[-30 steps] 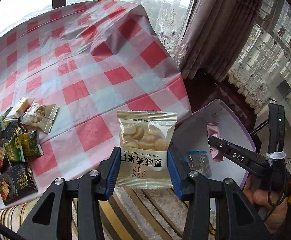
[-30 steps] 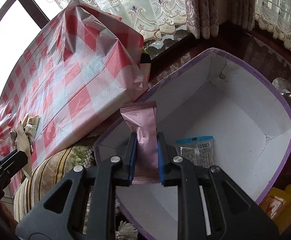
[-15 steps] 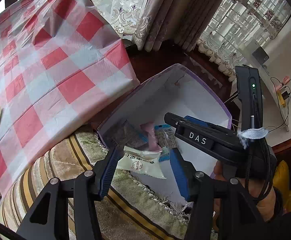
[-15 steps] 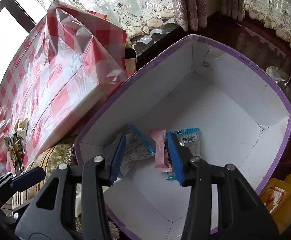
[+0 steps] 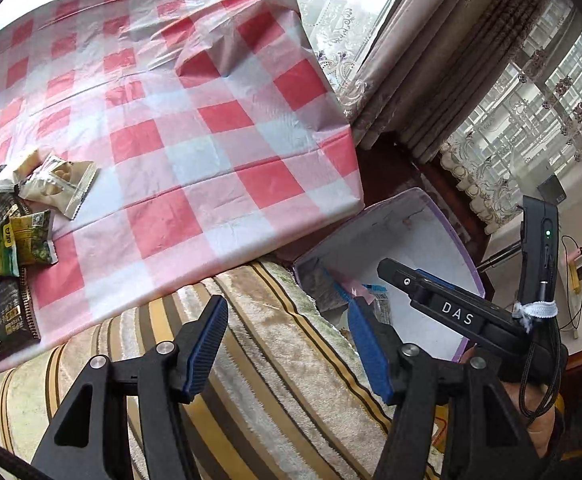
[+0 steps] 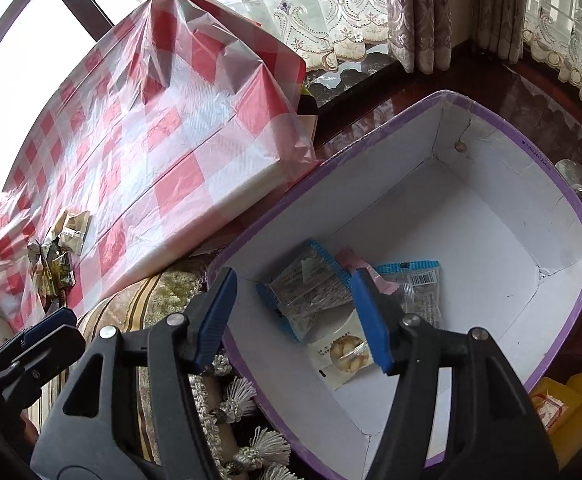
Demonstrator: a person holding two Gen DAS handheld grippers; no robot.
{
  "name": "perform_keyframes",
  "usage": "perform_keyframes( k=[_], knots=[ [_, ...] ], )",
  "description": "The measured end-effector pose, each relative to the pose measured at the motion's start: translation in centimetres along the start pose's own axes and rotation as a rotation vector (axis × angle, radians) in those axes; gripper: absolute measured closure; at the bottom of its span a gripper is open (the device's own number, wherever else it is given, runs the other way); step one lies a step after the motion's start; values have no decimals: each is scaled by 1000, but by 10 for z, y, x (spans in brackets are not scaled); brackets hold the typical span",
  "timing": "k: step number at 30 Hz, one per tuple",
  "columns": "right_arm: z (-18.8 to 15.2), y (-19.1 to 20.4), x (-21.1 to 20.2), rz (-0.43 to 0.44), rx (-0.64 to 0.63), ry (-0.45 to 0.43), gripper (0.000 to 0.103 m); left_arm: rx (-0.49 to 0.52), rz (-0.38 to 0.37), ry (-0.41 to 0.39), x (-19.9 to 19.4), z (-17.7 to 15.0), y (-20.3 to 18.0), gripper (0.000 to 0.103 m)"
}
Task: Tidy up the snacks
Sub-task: 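Move both open tools back over the remaining snack packets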
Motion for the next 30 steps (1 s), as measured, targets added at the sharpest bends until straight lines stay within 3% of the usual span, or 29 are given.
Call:
perform_keyframes(
  k=[15,30],
  knots=[
    [-9,86,-17,9,-240,-18,33,-290,63,-152,-78,-24,121,40],
    [-43,234,4,93,-571,13,30,-520,146,-232,-120,-49,234,40]
  ],
)
Point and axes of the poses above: each gripper's, at about its wrist camera, not at the fingertips, and x roughly the way its jaws point, y to its left, z to its top, the point moved 9 cm from there along x, roughly the way its jaws point, and after that the axes turned 6 degrees about -z, right-handed, at the moved point
